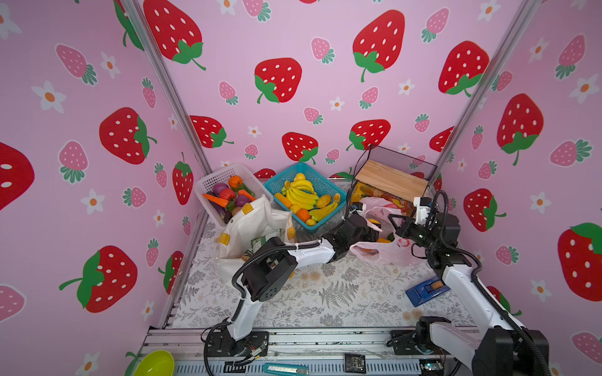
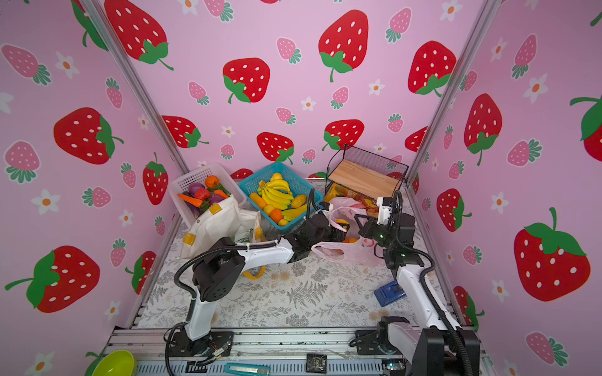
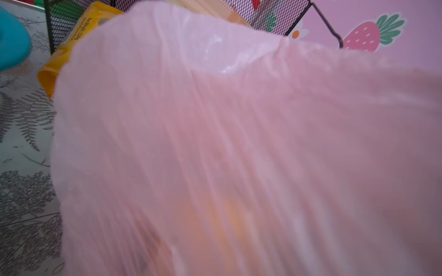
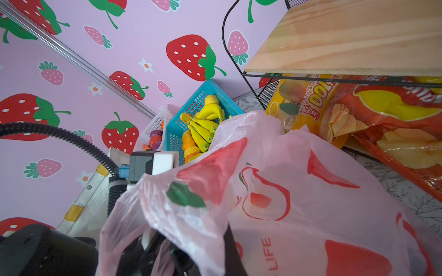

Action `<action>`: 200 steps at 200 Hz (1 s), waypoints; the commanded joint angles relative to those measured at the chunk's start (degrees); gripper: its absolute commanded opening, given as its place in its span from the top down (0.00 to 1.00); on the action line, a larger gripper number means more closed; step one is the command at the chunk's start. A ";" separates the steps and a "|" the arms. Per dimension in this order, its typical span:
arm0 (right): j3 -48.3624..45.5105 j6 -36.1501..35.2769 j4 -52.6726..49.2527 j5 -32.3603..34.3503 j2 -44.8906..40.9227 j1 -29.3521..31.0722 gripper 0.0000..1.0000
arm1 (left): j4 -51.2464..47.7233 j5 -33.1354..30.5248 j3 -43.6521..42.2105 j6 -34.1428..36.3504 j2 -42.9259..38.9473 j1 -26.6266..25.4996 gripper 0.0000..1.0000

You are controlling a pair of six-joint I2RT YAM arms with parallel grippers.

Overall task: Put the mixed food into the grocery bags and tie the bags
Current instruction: 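Open the left gripper to drop the squash into the bag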

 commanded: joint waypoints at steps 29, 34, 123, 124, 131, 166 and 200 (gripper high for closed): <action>-0.56 -0.03 1.42 -0.33 -0.13 0.29 1.00 | -5.19 -0.86 9.16 4.76 3.82 0.20 0.19; -0.56 0.00 1.40 -0.28 -0.04 0.30 1.00 | -5.50 -0.37 9.31 4.89 4.00 0.42 0.18; -0.65 -0.01 0.87 1.64 -0.82 -0.57 1.00 | -9.85 4.34 0.83 11.81 -5.23 1.46 0.15; -0.65 0.00 0.88 1.71 -0.82 -0.62 1.00 | -10.08 4.53 0.55 11.98 -5.48 1.48 0.15; -0.73 -0.08 0.73 1.94 -1.00 -0.75 1.00 | -11.43 5.95 -1.40 13.33 -7.48 1.72 0.15; -0.78 0.04 0.92 2.66 -0.64 -1.11 1.00 | -18.59 16.91 -11.51 23.16 -19.51 3.97 0.18; -0.47 -0.17 0.72 3.16 -0.77 -1.20 1.00 | -34.31 17.23 -13.02 37.48 -28.98 4.23 0.18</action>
